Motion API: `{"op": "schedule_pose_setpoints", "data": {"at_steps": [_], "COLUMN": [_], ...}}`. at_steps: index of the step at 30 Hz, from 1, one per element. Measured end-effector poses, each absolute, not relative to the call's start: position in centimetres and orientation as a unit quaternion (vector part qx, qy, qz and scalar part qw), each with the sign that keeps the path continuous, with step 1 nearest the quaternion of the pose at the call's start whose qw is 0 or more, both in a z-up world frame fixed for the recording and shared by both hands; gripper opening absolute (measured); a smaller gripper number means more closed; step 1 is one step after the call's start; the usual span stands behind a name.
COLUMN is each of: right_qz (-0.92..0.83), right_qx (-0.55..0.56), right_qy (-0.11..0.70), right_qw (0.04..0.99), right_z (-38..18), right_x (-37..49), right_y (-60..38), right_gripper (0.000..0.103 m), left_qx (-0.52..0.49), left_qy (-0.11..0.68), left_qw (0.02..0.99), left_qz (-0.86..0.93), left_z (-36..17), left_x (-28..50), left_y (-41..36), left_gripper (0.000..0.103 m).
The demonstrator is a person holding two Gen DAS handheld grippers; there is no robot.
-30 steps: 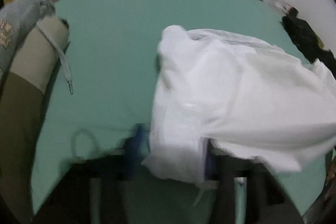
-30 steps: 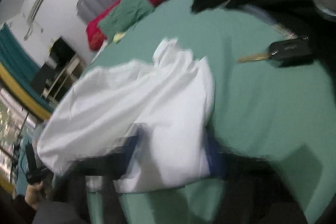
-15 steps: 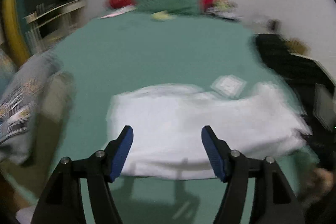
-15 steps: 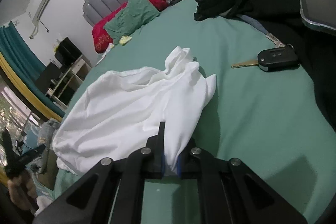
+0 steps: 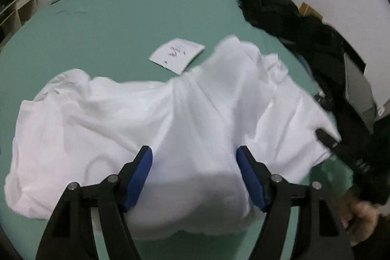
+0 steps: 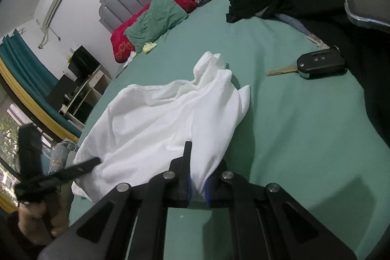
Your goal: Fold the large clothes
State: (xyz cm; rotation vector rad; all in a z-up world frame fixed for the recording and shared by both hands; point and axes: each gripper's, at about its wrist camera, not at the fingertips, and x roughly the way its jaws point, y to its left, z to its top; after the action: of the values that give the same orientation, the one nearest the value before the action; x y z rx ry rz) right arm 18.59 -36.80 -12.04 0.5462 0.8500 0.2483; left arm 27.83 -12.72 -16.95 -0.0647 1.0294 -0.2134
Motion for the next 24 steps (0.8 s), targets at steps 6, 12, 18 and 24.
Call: {"op": "schedule_pose_setpoints", "data": {"at_steps": [6,12,18,24], "right_qz": [0.123,0.123,0.120,0.122], "right_qx": [0.256,0.269,0.273,0.274], "right_qy": [0.408,0.402,0.399,0.395], "right_qw": [0.868,0.867,0.867,0.868], "right_z": [-12.0,-11.9,-11.9,-11.8], "right_x": [18.4,18.4,18.2,18.0], "right_y": [-36.3,-36.5,-36.6,-36.6], "right_gripper": [0.007,0.007,0.007,0.007], "left_qx": [-0.023,-0.024,0.006,-0.012], "left_qy": [0.491,0.454,0.428,0.473], "left_qw": [0.866,0.889,0.903,0.881], "left_qz": [-0.090,-0.055,-0.041,-0.029], "left_z": [-18.5,-13.8,-12.2,-16.9], "left_x": [29.2,26.7,25.7,27.7], "left_y": [-12.6,-10.4,-10.0,-8.8], "left_gripper": [0.081,0.081,0.081,0.080]}}
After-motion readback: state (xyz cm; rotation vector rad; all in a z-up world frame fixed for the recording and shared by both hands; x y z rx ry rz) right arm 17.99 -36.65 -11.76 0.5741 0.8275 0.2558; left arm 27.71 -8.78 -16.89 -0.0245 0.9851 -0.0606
